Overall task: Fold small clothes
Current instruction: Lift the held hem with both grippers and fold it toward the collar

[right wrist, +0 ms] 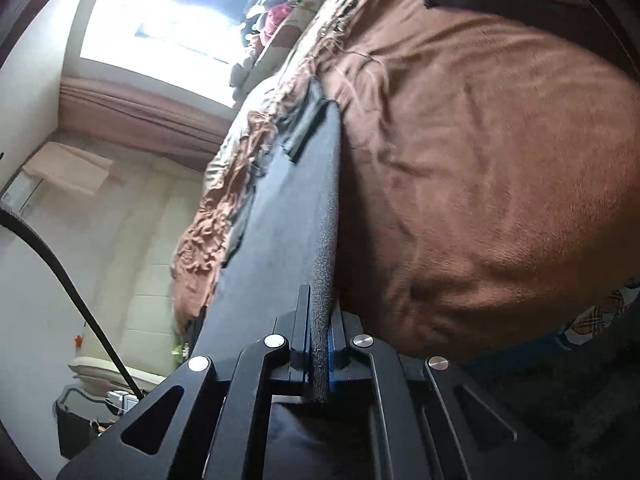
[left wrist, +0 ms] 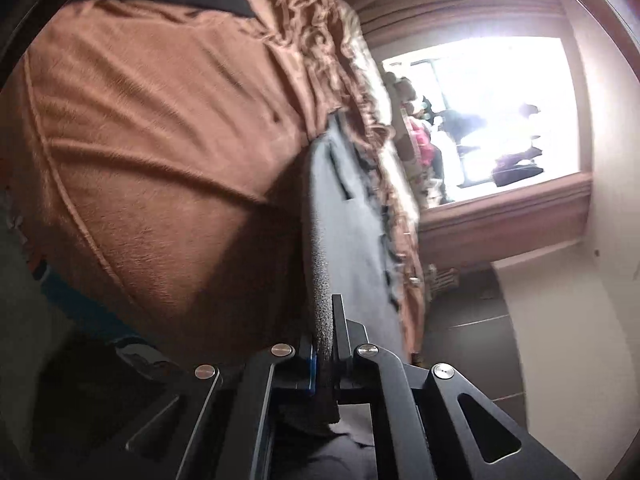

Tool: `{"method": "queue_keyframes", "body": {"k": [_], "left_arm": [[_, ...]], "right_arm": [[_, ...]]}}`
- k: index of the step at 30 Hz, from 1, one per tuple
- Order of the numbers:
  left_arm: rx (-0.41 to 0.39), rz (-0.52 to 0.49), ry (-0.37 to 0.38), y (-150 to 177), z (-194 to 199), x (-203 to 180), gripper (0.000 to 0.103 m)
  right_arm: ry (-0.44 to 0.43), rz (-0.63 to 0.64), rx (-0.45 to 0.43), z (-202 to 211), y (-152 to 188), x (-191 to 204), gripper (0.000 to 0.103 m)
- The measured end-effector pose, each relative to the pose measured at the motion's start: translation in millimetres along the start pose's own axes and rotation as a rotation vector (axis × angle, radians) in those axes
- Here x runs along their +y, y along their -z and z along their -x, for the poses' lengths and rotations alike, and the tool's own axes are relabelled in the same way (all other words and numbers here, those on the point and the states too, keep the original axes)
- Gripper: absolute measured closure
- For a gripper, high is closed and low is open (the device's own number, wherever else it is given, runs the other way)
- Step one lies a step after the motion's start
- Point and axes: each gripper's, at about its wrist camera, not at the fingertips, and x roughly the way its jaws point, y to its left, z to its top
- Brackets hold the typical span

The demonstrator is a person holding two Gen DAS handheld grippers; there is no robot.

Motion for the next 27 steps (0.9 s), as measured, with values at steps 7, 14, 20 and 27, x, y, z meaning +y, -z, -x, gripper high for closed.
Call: {"method": "queue_keyframes", "body": {"k": [7, 14, 20, 27], "left_arm": [[-0.036, -0.041, 0.059, -4, 27, -34, 0.099], [-0.079, -0.062, 0.113, -4, 69, -56, 0.099], [-0.107, -0.066, 0.140, 6, 102, -73, 0.099], [-0.129, -0.087, 0.183, 17, 133, -80, 0.099]], "right_arm": [[-0.070, 0.054, -0.071, 35, -5, 30, 0.101], [-0.112, 0.081, -0.098, 72, 7, 46, 0.101], [-0.132, 0.091, -0.113, 99, 21, 55, 0.101], [-0.148, 0.106, -0.130, 125, 35, 57, 0.101]]}}
